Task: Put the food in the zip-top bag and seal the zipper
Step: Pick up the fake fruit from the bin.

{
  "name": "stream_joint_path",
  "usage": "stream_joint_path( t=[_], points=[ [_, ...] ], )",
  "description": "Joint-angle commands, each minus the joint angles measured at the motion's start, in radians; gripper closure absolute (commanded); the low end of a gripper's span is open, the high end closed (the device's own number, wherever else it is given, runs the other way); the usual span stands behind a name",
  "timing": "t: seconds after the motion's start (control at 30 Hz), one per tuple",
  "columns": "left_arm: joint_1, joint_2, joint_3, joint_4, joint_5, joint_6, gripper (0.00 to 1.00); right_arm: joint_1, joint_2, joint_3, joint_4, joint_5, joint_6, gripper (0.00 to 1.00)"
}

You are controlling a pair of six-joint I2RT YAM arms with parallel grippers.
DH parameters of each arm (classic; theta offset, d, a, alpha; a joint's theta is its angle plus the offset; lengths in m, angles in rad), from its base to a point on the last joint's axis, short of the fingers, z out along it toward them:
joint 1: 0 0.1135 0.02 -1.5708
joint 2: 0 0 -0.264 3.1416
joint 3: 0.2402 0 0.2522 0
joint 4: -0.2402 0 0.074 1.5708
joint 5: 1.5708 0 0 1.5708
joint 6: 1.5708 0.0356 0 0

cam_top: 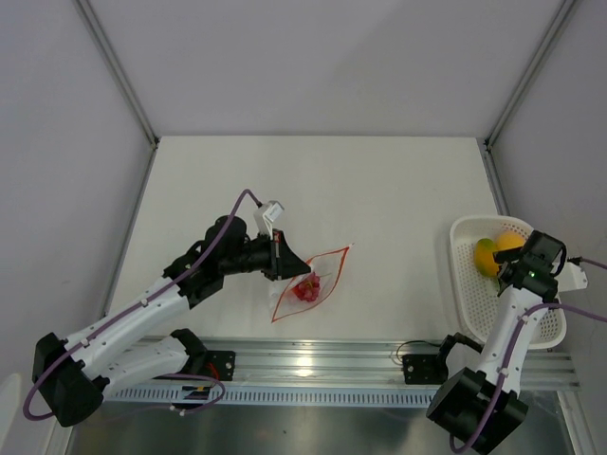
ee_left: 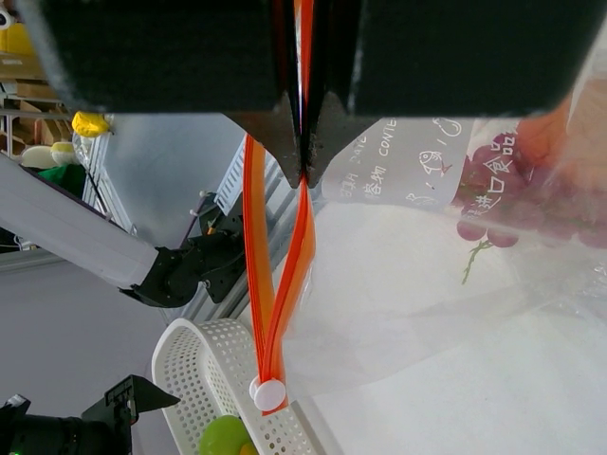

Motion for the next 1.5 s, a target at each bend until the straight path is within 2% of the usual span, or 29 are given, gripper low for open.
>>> stream_joint_path(
  t=[0.0, 0.23, 0.67, 1.13, 1.3, 1.47],
  points=[
    [-0.005, -0.011, -0.013, 0.038, 0.013, 0.009, 0.99, -0.008, -0.047, -0.043, 0.121, 0.061, -0.024, 0.01],
    [-0.005, 0.003, -0.017, 0.055, 0.03, 0.008, 1.0, -0.021, -0.044, -0.122, 0.258, 0.091, -0.031, 0.01],
    [-0.004, 0.029, -0.004, 0.046, 0.041, 0.034, 0.99, -0.039, 0.119, -0.18, 0.439, 0.103, -0.038, 0.0],
    [0.001, 0.065, 0.009, 0.054, 0.065, 0.032, 0.99, -0.054, 0.349, -0.16, 0.52, 0.125, -0.047, 0.01],
    [0.001, 0.068, 0.01, 0.049, 0.065, 0.031, 0.99, -0.064, 0.363, -0.168, 0.545, 0.128, -0.055, 0.07],
    [-0.001, 0.058, 0.009, 0.043, 0.064, 0.029, 0.99, -0.064, 0.355, -0.175, 0.545, 0.134, -0.069, 0.18]
  ],
)
